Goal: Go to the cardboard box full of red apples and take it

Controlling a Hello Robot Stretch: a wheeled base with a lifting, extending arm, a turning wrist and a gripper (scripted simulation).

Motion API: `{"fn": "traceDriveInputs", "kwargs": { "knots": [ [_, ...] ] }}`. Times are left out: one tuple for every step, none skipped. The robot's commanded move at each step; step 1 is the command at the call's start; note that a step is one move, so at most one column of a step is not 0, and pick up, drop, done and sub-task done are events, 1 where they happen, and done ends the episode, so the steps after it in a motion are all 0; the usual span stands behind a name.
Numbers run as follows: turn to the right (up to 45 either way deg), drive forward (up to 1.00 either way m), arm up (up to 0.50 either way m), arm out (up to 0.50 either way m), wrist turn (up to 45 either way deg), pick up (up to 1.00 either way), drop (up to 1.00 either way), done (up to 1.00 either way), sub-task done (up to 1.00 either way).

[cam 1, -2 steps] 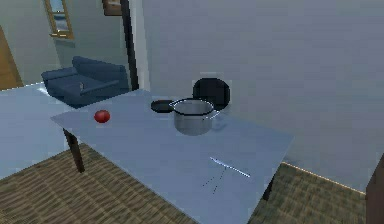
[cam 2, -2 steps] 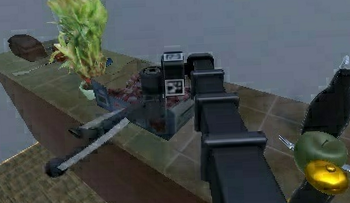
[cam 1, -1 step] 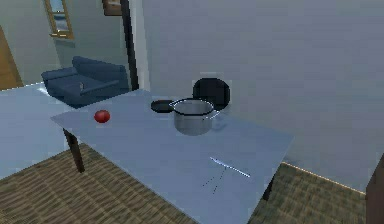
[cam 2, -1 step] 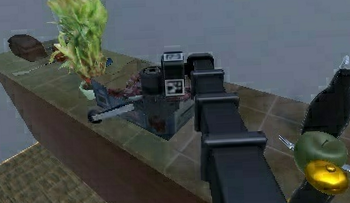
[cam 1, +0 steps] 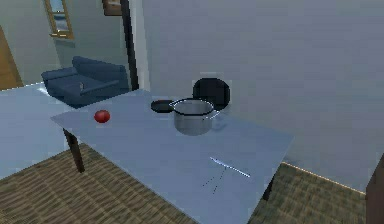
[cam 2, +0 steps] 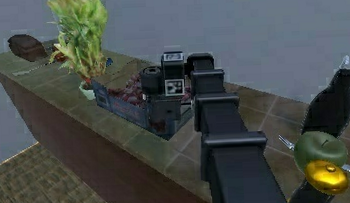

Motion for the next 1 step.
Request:
{"fn": "traceDriveInputs", "kwargs": {
  "knots": [
    [0.0,0.00,0.00,0.00,0.0,1.00,0.00,0.00,0.00]
  ]
}}
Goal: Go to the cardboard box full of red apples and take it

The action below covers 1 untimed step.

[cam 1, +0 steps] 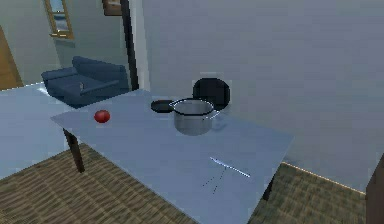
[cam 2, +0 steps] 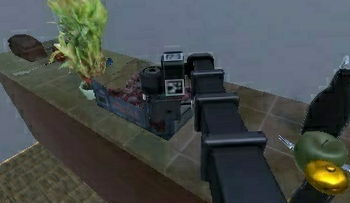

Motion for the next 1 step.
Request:
{"fn": "traceDriveInputs", "kwargs": {
  "knots": [
    [0.0,0.00,0.00,0.00,0.0,0.00,0.00,1.00,0.00]
  ]
}}
